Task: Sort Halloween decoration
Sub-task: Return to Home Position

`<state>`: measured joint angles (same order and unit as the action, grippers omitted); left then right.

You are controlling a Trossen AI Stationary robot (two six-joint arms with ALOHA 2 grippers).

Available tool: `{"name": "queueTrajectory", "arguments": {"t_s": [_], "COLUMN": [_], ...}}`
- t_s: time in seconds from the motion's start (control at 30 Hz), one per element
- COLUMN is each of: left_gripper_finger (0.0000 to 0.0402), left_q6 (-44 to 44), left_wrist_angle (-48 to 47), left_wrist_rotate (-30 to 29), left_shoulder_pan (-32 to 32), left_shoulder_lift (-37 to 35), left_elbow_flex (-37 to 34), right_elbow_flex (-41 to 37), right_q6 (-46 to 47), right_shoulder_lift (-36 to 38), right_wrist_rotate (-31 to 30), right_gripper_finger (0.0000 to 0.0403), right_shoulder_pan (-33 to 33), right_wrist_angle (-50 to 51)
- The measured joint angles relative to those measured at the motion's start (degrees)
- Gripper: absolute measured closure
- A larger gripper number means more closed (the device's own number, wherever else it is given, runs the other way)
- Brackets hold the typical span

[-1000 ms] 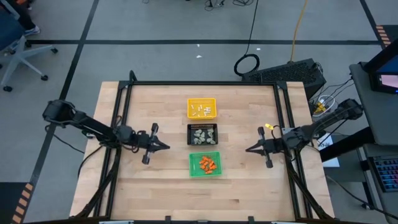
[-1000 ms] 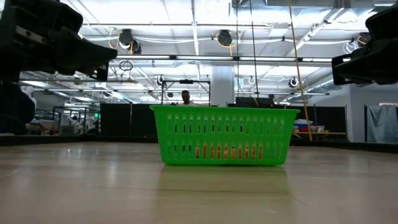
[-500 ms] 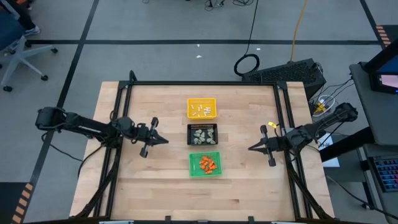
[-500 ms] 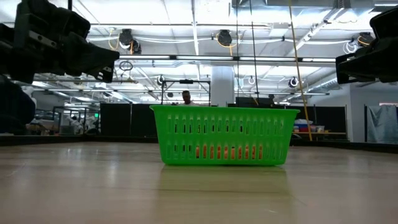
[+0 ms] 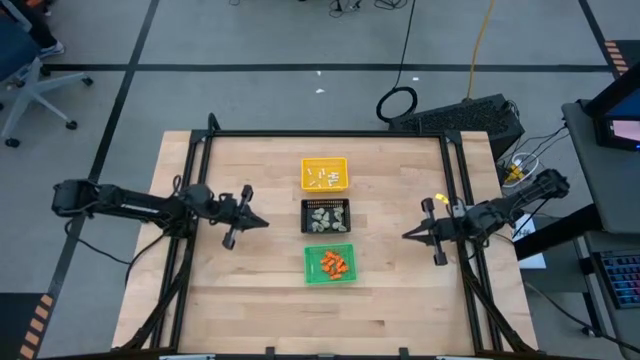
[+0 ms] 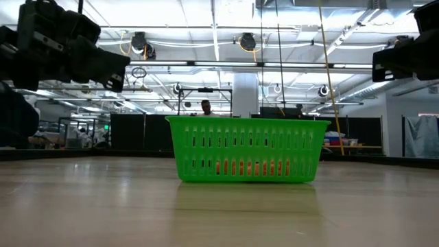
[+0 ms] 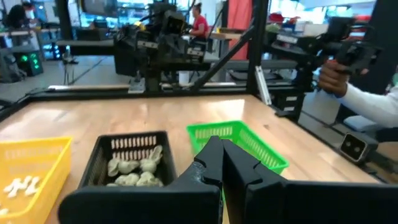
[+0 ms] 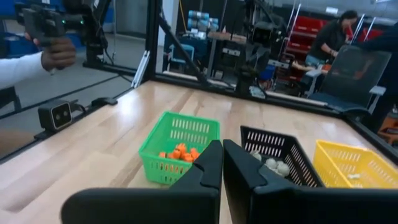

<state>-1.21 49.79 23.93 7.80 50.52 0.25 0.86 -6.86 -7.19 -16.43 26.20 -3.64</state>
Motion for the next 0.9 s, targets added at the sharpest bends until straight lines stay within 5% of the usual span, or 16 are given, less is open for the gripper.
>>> {"name": "queueTrajectory", "arguments": {"t_s": [0.17,0.7,0.9], "left_gripper_finger": [0.0402,0.0402,0.0402], "left_q6": [0.98,0.38,0.15], "left_wrist_angle": [-0.64,-15.52,-22.14], "left_wrist_rotate": [-5.73,-7.22,-13.80], "left_shoulder_pan": [-2.75,-4.62,-6.73], "left_shoulder_lift": [-2.84,-17.66,-22.78], "left_elbow_flex": [0.00,0.00,0.00], "right_elbow_flex": [0.00,0.00,0.00], "right_q6": [-1.94,-3.24,-3.25], "right_shoulder_lift": [2.11,3.51,3.49], "right_wrist_rotate": [-0.11,-0.17,-0.28], "right_gripper_finger": [0.0403,0.0403,0.0403], "right_shoulder_pan": [0.00,0.00,0.02], "right_wrist_angle": [0.04,0.22,0.22]}}
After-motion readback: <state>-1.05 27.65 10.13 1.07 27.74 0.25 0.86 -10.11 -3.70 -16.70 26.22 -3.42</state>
